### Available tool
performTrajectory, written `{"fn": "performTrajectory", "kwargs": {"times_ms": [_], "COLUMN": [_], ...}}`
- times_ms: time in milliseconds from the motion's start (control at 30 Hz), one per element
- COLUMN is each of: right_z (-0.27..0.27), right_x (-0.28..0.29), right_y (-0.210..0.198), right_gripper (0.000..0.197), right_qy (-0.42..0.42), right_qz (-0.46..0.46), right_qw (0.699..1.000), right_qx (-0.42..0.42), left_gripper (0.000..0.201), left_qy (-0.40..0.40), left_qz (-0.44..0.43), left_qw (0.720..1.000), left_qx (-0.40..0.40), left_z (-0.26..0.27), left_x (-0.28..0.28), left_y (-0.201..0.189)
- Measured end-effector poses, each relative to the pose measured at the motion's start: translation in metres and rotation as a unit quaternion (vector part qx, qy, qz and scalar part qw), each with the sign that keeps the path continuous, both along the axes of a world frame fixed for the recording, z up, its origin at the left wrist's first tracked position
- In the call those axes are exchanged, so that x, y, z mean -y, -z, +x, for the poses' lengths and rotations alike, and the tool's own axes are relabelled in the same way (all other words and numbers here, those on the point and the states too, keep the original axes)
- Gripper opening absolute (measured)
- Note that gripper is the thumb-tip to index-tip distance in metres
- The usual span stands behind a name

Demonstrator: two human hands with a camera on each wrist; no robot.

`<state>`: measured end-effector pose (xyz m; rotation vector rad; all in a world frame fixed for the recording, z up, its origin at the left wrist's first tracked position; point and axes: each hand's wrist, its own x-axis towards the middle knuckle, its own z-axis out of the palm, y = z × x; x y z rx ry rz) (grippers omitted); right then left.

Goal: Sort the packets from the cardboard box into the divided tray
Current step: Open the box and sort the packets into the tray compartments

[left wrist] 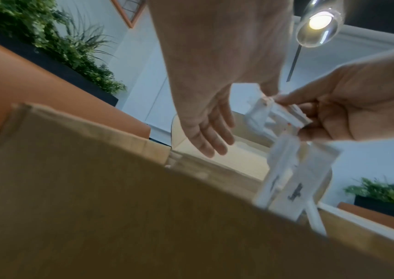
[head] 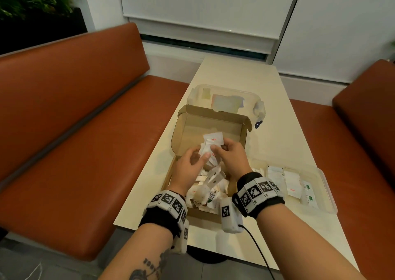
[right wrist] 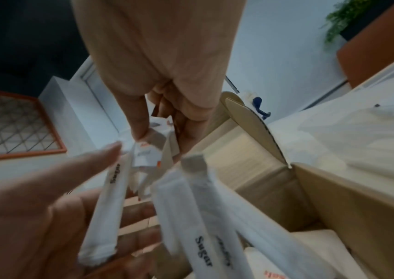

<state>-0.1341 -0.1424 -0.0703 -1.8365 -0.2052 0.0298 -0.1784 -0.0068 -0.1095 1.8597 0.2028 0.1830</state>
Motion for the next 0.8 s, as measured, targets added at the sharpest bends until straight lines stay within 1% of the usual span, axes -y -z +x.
{"fn": "performTrajectory", "kwargs": {"times_ms": [67,133,200,267,400,467,533,600,667,733,800], "right_z": [0.001,0.002,0.002,0.006,0.01,0.007,0.002,-0.005,-0.011,-0.015,-0.018], "right_x": [0.001,0.002,0.003,0.004,0.009,0.013,0.018,0.023,0.028,0.032,0.034], "right_y": [0.002,0.004,0.004,0.003,0.004,0.01,0.017,0.024,0.028,0.03,0.026], "right_gripper": [0.016,0.017,0.016,0.017,0.013,0.01,0.008,0.007,0.01,0.012,0.013], "right_qy": [0.004,0.005,0.007,0.021,0.038,0.047,0.055,0.054,0.039,0.02,0.011], "right_qz": [0.002,-0.002,-0.003,0.001,0.02,0.028,0.051,0.072,0.083,0.089,0.088], "right_qw": [1.0,1.0,1.0,1.0,0.998,0.997,0.994,0.989,0.985,0.983,0.984], "right_qx": [-0.011,-0.019,-0.018,-0.017,-0.035,-0.053,-0.083,-0.119,-0.146,-0.158,-0.154], "left_gripper": [0.049,0.042,0.035,0.032,0.031,0.031,0.036,0.046,0.051,0.049,0.045], "left_qy": [0.002,-0.007,-0.002,0.007,0.018,0.019,0.021,0.041,0.089,0.134,0.139], "left_qz": [0.006,0.002,-0.012,-0.018,-0.035,-0.023,-0.015,-0.047,-0.097,-0.166,-0.253], "left_qw": [1.0,1.0,1.0,1.0,0.999,0.999,1.0,0.998,0.989,0.97,0.946], "left_qx": [0.004,0.012,0.015,0.016,0.02,0.015,0.003,-0.03,-0.074,-0.115,-0.146], "left_z": [-0.003,-0.004,-0.004,-0.004,-0.001,-0.002,-0.002,-0.001,0.003,0.006,0.009], "left_x": [0.005,0.007,0.007,0.007,0.009,0.01,0.011,0.014,0.018,0.026,0.035], "left_y": [0.0,-0.002,-0.003,-0.006,-0.006,-0.004,-0.002,-0.002,-0.004,-0.009,-0.012]}}
